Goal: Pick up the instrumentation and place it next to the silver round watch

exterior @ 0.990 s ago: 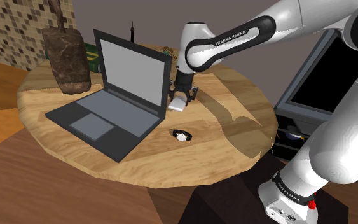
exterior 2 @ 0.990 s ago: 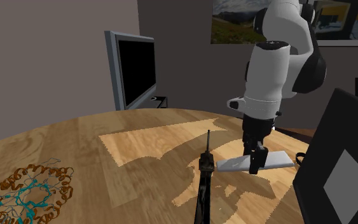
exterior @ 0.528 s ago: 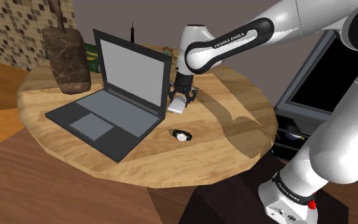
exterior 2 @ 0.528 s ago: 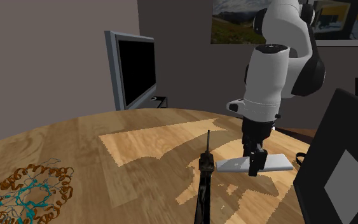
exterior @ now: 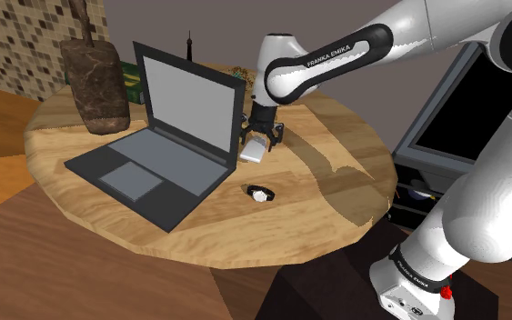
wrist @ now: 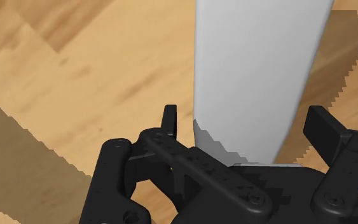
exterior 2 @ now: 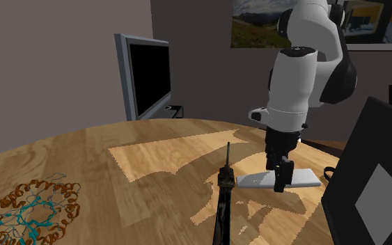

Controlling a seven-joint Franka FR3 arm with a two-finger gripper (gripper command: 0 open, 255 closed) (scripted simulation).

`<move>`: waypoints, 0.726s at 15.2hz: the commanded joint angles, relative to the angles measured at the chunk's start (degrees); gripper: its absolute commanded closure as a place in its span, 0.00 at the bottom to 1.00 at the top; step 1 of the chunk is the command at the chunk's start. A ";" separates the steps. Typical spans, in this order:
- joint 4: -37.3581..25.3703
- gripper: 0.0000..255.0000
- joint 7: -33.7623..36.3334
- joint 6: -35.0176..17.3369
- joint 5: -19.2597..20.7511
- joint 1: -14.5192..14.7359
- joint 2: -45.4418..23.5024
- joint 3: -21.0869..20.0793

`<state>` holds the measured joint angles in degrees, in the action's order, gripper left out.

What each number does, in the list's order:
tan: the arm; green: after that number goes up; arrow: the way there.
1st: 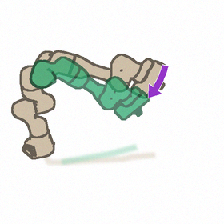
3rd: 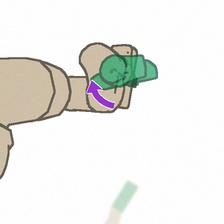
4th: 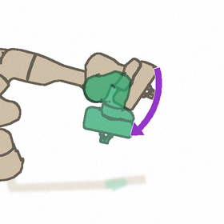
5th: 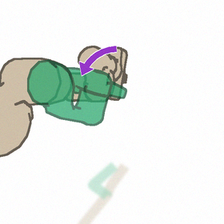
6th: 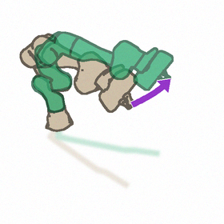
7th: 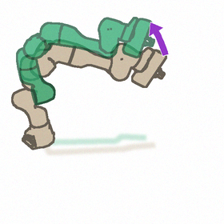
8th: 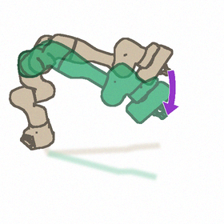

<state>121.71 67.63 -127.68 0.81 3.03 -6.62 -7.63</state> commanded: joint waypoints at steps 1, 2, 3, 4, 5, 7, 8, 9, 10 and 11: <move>-1.28 0.00 -0.25 2.80 -0.27 -0.08 1.53 -0.01; -2.24 0.00 -0.36 4.62 -0.42 -0.11 2.40 -0.01; -3.06 0.00 -0.43 6.07 -0.53 -0.12 3.03 -0.01; -3.06 0.00 -0.43 6.07 -0.53 -0.12 3.03 -0.01; -3.05 0.00 -0.43 6.07 -0.53 -0.12 3.04 -0.01; -3.06 0.00 -0.43 6.07 -0.53 -0.12 3.03 -0.01; -3.06 0.00 -0.43 6.07 -0.53 -0.12 3.03 -0.01; -3.06 0.00 -0.43 6.07 -0.53 -0.12 3.03 -0.01; -3.06 0.00 -0.43 6.07 -0.53 -0.12 3.03 -0.01; -3.06 0.00 -0.43 6.07 -0.53 -0.12 3.03 -0.01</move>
